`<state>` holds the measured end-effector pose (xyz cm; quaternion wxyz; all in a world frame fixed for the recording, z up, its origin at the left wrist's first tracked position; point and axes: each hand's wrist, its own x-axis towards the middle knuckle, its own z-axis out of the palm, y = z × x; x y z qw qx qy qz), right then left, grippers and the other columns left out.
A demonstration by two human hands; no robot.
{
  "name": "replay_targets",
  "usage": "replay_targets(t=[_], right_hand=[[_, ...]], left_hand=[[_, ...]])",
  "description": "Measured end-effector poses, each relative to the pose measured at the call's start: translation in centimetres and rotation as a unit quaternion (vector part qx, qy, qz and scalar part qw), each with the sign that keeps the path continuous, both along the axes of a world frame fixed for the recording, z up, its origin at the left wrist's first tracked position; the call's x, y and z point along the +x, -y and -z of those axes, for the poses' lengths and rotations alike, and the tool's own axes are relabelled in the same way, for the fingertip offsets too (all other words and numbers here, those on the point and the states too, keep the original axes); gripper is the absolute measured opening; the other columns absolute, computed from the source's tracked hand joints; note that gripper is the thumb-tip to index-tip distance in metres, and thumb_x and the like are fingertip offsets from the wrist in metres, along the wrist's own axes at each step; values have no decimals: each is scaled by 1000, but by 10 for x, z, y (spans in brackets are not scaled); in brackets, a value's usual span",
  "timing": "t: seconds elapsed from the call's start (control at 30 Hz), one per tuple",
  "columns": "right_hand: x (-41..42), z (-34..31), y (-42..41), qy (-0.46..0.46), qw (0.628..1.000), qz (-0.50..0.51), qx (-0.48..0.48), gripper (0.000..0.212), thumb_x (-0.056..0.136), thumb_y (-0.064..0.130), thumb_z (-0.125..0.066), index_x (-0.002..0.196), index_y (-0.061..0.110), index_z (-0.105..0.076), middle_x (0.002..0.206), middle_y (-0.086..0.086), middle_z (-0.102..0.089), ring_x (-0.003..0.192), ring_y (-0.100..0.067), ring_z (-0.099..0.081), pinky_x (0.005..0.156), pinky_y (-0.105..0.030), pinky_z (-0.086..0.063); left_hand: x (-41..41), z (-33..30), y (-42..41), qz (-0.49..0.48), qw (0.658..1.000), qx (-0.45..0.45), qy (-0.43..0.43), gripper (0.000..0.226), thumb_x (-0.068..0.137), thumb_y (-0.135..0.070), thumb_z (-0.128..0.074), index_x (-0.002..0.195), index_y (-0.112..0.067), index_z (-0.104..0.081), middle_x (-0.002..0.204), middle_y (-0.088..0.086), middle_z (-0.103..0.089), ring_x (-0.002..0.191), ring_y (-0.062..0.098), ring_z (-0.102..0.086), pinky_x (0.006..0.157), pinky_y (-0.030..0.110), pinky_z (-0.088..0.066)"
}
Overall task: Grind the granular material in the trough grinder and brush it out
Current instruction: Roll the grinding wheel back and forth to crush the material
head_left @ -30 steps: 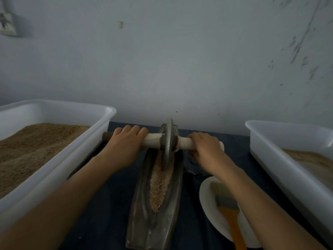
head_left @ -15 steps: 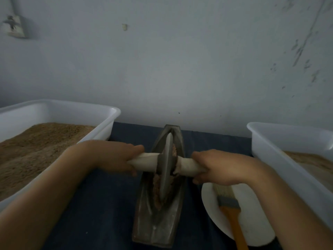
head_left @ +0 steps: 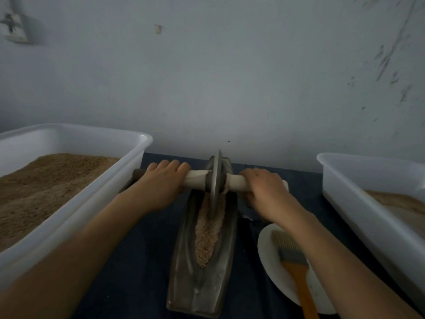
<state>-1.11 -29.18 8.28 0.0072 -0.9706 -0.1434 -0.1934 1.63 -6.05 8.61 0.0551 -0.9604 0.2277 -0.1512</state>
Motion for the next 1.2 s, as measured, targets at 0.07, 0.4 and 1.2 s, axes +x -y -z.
replay_targets(t=[0.07,0.4,1.2], right_hand=[[7,7,1,43,999,-5,24,38,90,17,-55,127,14,-50,120,-5,-56,109,-22,-48,81,-30,-28],[-12,-10,-5,-67,997,-8,-47,25,92,20,-52,116,13,-48,116,-5,-54,104,-22,-49,75,-30,-28],[0,5,2,65,997,1,33,34,87,21,-60,120,13,-56,114,-7,-59,104,-26,-53,81,-32,-35]], left_hand=[[5,8,3,-1,998,-25,63,38,96,-35,-43,131,-24,-33,125,-2,-42,114,19,-43,97,34,-34],[-9,-3,-6,8,998,4,-66,38,94,-37,-47,126,-22,-33,125,0,-45,113,19,-46,96,35,-37],[4,6,-5,21,995,-98,25,54,92,-33,-54,142,-26,-34,125,0,-48,116,17,-46,100,30,-32]])
